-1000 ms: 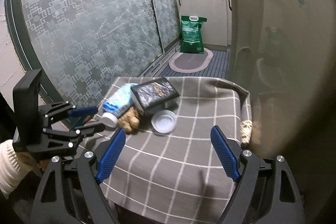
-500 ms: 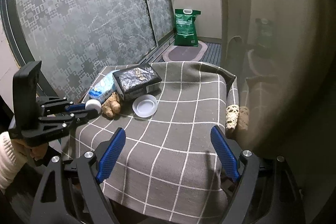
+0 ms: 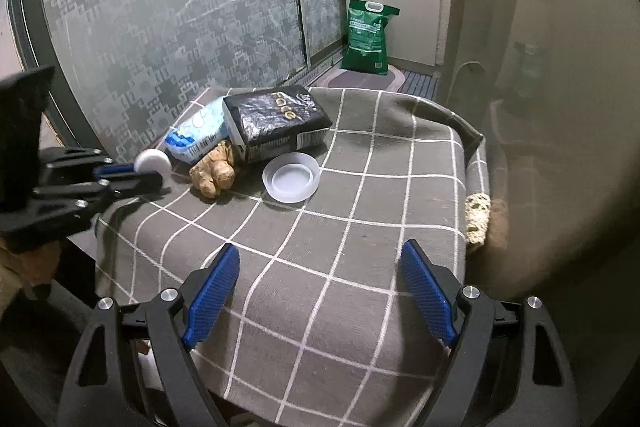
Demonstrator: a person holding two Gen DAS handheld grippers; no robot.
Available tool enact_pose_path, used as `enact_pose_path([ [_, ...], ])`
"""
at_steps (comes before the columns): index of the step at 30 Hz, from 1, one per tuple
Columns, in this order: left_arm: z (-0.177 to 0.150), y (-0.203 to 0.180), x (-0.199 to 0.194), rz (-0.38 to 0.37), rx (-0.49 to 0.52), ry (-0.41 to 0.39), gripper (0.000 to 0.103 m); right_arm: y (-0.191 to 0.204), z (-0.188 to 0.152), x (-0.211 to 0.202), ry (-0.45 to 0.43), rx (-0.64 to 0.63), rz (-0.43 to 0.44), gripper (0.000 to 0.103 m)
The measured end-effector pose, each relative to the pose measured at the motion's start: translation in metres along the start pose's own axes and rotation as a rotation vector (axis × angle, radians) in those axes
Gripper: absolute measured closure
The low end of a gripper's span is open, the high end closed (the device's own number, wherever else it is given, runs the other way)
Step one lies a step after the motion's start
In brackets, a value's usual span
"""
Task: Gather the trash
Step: 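Grasp the white bottle cap with the left tool while the right tool grasps the clear lid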
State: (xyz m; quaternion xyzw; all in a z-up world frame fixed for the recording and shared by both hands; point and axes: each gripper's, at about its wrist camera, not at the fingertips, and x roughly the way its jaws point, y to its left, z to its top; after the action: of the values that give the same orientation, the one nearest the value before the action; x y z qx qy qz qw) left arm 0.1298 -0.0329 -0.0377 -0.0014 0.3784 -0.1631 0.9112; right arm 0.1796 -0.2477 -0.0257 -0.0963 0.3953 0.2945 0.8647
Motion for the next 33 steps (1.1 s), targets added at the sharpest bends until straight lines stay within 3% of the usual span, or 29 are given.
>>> enact_pose_path([
  [5,0.003,0.004,-0.014,-0.015,-0.041,-0.032,0.093,0.006,0.009,0.014,0.005,-0.011,-0.004,0.020],
  [13,-0.001,0.019,-0.032,-0.019,-0.086,-0.056,0.093,0.014,0.021,0.034,0.020,-0.024,-0.018,0.039],
  [19,-0.007,0.034,-0.046,-0.018,-0.107,-0.071,0.093,0.016,0.031,0.046,0.011,-0.015,-0.028,0.041],
  [21,-0.009,0.038,-0.049,-0.014,-0.114,-0.074,0.093,0.018,0.033,0.048,0.010,-0.013,-0.037,0.045],
  [25,-0.015,0.052,-0.055,-0.006,-0.134,-0.078,0.093,0.018,0.037,0.049,0.019,0.003,-0.050,0.063],
  [33,-0.029,0.081,-0.062,0.026,-0.167,-0.083,0.093,0.025,0.032,0.037,0.060,0.002,-0.096,0.064],
])
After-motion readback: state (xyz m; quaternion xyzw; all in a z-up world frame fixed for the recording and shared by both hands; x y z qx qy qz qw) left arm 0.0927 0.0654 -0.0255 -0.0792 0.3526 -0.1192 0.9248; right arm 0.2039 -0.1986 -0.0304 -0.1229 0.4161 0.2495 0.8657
